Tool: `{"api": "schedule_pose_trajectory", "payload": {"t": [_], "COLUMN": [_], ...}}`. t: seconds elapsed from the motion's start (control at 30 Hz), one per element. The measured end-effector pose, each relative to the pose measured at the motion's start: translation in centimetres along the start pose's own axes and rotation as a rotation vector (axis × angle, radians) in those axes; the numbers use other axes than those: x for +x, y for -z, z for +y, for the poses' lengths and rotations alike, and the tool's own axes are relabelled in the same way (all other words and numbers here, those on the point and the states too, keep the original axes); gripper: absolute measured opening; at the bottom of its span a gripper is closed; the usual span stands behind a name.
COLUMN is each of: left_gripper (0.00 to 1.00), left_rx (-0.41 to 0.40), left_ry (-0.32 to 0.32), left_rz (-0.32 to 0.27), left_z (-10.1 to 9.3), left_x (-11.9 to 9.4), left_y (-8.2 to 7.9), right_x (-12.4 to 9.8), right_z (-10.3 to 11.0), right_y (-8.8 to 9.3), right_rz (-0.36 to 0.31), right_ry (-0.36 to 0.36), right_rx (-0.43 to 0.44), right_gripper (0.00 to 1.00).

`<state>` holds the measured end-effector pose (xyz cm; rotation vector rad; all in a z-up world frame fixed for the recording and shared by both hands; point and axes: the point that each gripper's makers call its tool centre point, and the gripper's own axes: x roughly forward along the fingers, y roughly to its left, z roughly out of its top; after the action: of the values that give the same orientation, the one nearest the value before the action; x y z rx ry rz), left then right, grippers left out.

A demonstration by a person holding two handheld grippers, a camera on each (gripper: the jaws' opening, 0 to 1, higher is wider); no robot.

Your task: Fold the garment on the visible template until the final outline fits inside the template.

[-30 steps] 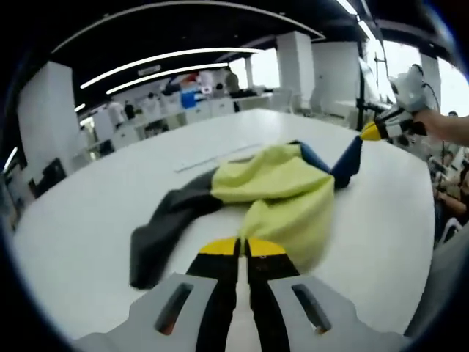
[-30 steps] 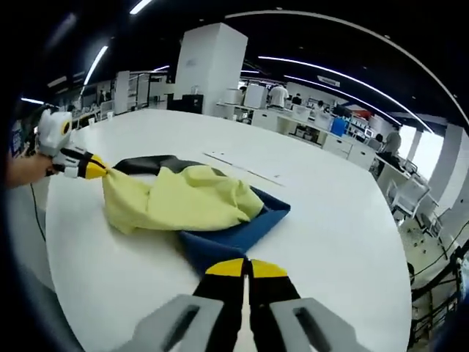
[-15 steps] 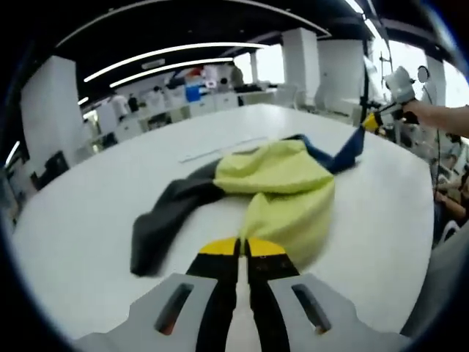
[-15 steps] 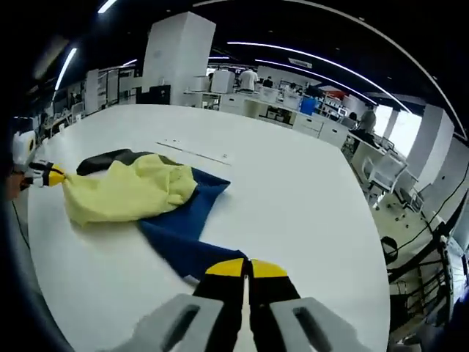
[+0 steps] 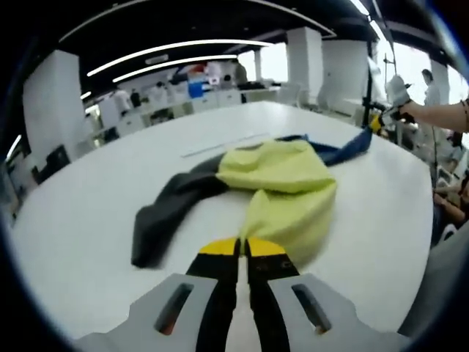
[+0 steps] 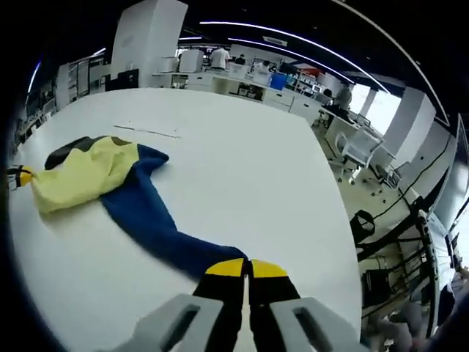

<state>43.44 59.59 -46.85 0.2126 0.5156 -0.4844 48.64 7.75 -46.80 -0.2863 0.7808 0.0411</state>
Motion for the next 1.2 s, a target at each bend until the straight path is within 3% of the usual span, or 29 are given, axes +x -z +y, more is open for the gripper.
{"api": "schedule_pose_trajectory", "payload": {"t": [0.6, 0.77, 1.03, 1.17, 1.2], "left_gripper": [0.00, 0.00, 0.00, 0.01, 0.01], "left_rx": [0.005, -0.011, -0.002, 0.014, 0.054], "left_ry": [-0.008, -0.011, -0.014, -0.020, -0.037], "left_rz": [-0.004, -0.007, -0.004, 0.011, 0.034], "left_z": [0.0, 0.1, 0.0, 0.2, 0.4], "left_x": [-0.3, -0.4, -0.3, -0.2, 0.0], "left_y": [-0.4, -0.3, -0.4, -0.1, 0.4], "right_x": [-0.2, 0.0, 0.3, 0.4, 0.4], "right_z": [-4.9, -6.2, -4.7, -3.2, -2.9], "right_y": [3.4, 4.5, 4.9, 3.9, 3.7], "right_rz": [0.145, 0.174, 0.173, 0.112, 0.105], "right_ry": [0.100, 0.110, 0.084, 0.060, 0.052], "right_rx": [-0.022, 0.016, 0.045, 0.100, 0.103], "right_gripper": [0.00, 0.00, 0.00, 0.11, 0.13]}}
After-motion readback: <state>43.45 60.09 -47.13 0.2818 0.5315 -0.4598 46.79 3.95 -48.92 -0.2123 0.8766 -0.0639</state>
